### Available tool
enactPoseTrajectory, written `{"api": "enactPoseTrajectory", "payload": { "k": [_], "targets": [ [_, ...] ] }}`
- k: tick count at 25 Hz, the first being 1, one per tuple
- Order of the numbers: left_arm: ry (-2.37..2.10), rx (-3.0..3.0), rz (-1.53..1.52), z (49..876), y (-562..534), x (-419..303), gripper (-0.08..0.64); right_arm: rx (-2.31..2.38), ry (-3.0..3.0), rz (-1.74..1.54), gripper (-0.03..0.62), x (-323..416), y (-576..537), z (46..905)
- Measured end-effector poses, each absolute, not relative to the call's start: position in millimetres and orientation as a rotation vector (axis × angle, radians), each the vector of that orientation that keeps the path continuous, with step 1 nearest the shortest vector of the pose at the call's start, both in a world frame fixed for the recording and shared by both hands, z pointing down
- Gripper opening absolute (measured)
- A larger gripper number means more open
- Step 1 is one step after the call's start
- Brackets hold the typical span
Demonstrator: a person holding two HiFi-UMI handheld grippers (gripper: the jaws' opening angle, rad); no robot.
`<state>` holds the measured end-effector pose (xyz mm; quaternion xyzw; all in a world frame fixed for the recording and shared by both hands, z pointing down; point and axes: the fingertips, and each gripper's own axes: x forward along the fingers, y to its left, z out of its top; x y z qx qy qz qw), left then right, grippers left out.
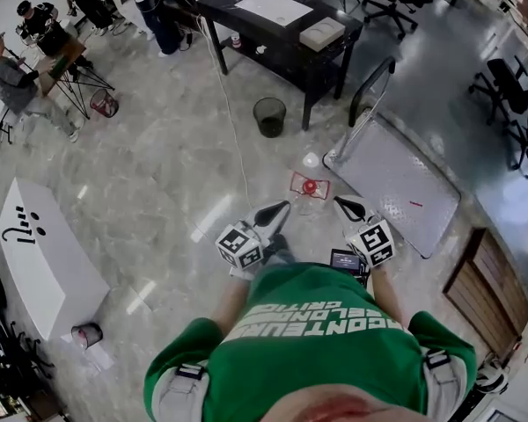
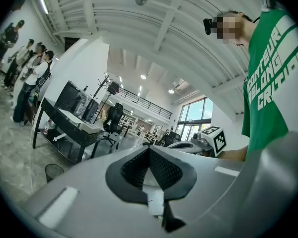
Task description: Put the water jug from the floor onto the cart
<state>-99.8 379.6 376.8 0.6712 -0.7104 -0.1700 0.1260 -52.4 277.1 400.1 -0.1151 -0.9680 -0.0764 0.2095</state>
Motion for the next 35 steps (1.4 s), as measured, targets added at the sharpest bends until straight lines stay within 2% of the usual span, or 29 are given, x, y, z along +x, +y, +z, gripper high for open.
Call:
{"api": "enactPoseTrajectory", "payload": {
  "k": [15,35],
  "targets": [
    [-2.033,1.936,-0.499,394.3,374.8,-157.1,0.015,-0.342,-2.634,-0.265,-0.008,-106.7,271.5,412.2],
    [-2.038,1.851,-0.407,412.3,313.1,-173.3,0.015,-0.419,-2.642,-0.164,-0.007,-138.2,209.3,442.1]
  ]
}}
